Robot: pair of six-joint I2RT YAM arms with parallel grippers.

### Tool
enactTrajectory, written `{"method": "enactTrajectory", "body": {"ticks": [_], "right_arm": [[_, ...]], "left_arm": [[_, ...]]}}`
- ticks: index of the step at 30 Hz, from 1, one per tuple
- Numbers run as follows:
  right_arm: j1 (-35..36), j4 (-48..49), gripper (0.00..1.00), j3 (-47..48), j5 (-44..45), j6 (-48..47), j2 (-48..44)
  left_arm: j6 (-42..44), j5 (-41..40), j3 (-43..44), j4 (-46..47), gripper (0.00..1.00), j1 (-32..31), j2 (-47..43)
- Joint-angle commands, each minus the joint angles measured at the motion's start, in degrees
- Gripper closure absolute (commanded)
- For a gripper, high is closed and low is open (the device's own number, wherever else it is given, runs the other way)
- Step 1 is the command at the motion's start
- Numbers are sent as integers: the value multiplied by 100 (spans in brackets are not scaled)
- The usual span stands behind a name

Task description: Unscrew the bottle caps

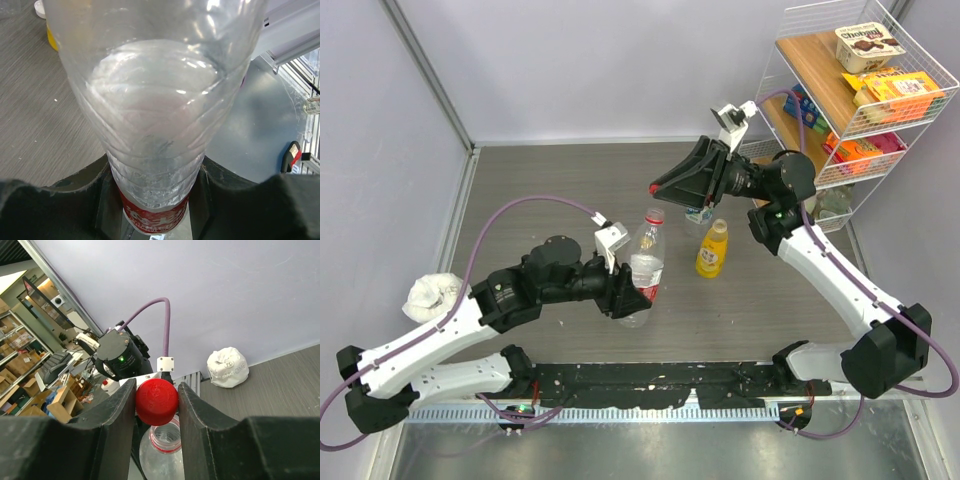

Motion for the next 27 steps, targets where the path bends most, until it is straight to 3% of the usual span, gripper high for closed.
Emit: {"method": "enactTrajectory", "body": {"ticks": [1, 11, 20, 27], "right_arm": [[-86, 15, 99, -27, 79, -11, -232], [-95, -2070, 99, 149, 747, -1488, -425], [-95, -2957, 99, 131, 923, -2006, -277], [159, -4099, 99, 148, 1406, -2849, -22]], "left_arm": [[91, -17, -11, 185, 100, -13, -132], [47, -861, -116, 9, 100, -21, -378], [-330, -3382, 68, -1053, 100, -13, -413], [-515, -3955, 7, -1265, 100, -12, -220]]}}
